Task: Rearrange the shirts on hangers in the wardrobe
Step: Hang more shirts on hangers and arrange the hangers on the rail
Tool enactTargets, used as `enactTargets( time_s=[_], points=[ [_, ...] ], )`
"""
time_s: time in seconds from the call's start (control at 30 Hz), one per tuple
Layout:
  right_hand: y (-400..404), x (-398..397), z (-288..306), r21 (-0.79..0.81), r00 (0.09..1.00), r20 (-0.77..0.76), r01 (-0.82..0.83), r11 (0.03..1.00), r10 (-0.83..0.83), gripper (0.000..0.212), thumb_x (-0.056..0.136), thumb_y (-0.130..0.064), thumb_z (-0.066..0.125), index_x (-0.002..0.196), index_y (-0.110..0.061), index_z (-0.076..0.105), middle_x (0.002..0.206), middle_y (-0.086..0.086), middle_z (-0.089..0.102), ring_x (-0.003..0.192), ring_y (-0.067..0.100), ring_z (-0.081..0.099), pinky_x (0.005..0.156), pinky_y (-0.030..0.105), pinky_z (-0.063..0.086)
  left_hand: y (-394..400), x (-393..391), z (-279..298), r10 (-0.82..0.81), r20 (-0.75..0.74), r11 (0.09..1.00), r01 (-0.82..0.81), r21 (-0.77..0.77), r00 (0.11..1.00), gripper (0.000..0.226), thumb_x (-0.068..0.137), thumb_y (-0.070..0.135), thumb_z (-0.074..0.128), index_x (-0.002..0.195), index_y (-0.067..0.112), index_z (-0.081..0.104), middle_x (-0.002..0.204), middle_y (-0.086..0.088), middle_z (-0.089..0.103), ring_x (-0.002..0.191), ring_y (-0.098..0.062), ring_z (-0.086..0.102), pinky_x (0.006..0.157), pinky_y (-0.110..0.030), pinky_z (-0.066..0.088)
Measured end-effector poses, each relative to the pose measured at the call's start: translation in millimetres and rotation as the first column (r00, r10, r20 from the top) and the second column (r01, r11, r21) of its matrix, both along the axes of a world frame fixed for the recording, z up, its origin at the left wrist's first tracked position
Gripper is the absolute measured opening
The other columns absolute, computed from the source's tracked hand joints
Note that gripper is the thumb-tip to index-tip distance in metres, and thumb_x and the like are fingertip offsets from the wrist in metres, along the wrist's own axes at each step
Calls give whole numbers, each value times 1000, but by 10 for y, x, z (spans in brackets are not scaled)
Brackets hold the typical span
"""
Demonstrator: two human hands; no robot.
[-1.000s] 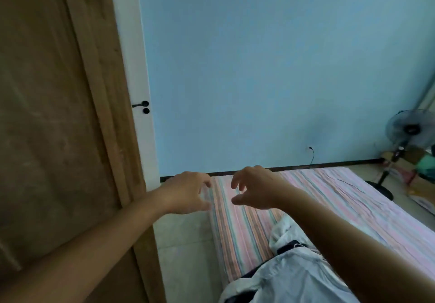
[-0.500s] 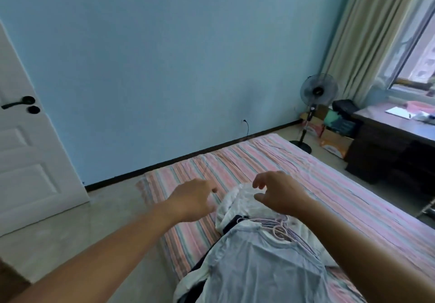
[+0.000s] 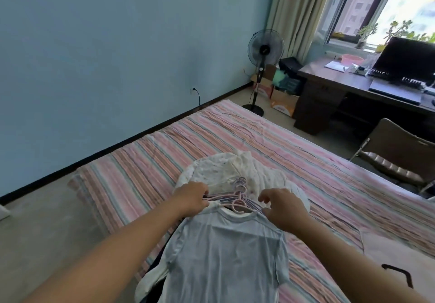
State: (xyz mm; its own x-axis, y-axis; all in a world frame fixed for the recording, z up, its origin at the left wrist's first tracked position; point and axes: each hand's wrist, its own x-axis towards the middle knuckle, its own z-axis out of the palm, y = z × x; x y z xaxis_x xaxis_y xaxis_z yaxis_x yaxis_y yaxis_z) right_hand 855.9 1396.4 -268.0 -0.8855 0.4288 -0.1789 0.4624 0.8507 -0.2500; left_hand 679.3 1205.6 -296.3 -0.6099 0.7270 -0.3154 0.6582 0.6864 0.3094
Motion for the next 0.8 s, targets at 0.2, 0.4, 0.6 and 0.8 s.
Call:
enactTargets(
  time_s=[0.2, 0.4, 0.6, 0.8],
  points=[
    [504, -182, -800, -121, 995, 73, 81, 989, -73, 24, 87, -26, 63, 110, -28, 70, 103, -8, 68, 93, 12, 63, 81, 31, 54, 425, -333, -838, 97, 108, 995, -100, 19, 989, 37, 93, 36, 61, 125, 19, 59, 122, -2, 62, 107, -22, 59, 87, -34, 48],
    [964, -372, -1592, -220, 976, 175, 166, 961, -128, 26, 84, -26, 64, 109, -23, 70, 99, -6, 68, 91, 13, 63, 80, 29, 53, 693, -622, -1676, 156, 201, 988, -154, -24, 967, 43, 94, 38, 60, 132, 19, 56, 131, -3, 59, 115, -20, 58, 94, -32, 47],
    [1276, -664, -2348, -160, 957, 153, 270, 950, -246, 23, 83, -39, 60, 101, -27, 67, 88, -7, 65, 82, 18, 62, 61, 29, 45, 858, -839, -2518, 176, 172, 979, -154, -135, 969, 44, 92, 35, 57, 132, 16, 53, 131, -5, 59, 117, -25, 55, 94, -36, 47],
    [1494, -857, -3082, -172, 959, 178, 250, 953, -219, 27, 92, -35, 57, 116, -27, 64, 113, 3, 67, 103, 26, 62, 77, 34, 50, 995, -967, -3135, 155, 114, 982, -141, -125, 981, 52, 92, 31, 57, 142, 23, 44, 144, -1, 49, 128, -24, 50, 99, -33, 43]
  ],
)
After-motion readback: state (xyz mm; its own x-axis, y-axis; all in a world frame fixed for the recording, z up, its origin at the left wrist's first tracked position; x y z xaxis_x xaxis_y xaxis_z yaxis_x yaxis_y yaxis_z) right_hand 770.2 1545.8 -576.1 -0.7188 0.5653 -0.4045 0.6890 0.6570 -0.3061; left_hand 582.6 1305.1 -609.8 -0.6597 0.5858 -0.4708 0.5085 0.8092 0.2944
